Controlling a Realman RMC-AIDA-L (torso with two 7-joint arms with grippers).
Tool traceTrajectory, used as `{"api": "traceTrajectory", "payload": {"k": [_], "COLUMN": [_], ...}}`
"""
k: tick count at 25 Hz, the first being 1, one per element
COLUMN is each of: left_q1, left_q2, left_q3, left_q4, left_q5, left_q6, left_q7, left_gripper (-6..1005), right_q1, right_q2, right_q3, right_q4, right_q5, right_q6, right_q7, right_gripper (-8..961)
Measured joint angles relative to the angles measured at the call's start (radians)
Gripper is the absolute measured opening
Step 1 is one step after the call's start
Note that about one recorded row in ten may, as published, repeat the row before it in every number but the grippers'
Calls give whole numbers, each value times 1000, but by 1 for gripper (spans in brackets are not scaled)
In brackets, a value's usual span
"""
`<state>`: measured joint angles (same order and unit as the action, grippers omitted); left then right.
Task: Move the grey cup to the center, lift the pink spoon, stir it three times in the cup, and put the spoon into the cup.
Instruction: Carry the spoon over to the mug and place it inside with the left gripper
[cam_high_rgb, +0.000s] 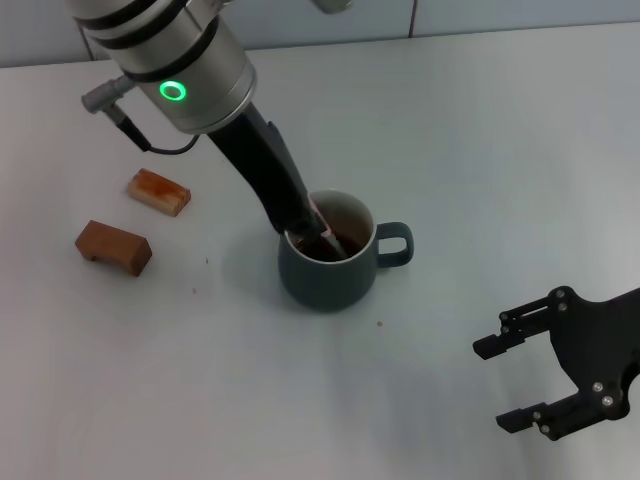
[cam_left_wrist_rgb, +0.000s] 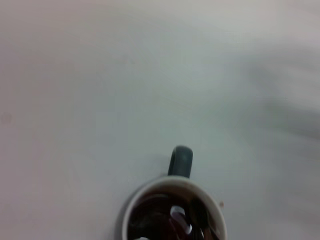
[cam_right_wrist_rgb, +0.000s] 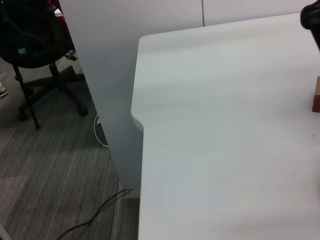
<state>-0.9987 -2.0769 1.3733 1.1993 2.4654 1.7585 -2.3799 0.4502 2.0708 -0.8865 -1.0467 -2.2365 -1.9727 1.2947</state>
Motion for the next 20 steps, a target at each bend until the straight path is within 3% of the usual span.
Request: {"api": "traceTrajectory", "payload": {"k": [9, 20], "left_q1": [-3, -4], "left_q2": [2, 5], "left_q3": [6, 7], "left_q4": [-36, -35], "left_q5": [3, 47], "left_q6": [-78, -37], "left_q7": [6, -2], "left_gripper": [130, 135], "right_q1": [-3, -4], "right_q2": [0, 0], "right_q3": [-1, 1], "right_q4": [-2, -3], "right_q5": [0, 0], "right_q6": [0, -2], "right_q7": [0, 0], "right_gripper": [694, 694]}}
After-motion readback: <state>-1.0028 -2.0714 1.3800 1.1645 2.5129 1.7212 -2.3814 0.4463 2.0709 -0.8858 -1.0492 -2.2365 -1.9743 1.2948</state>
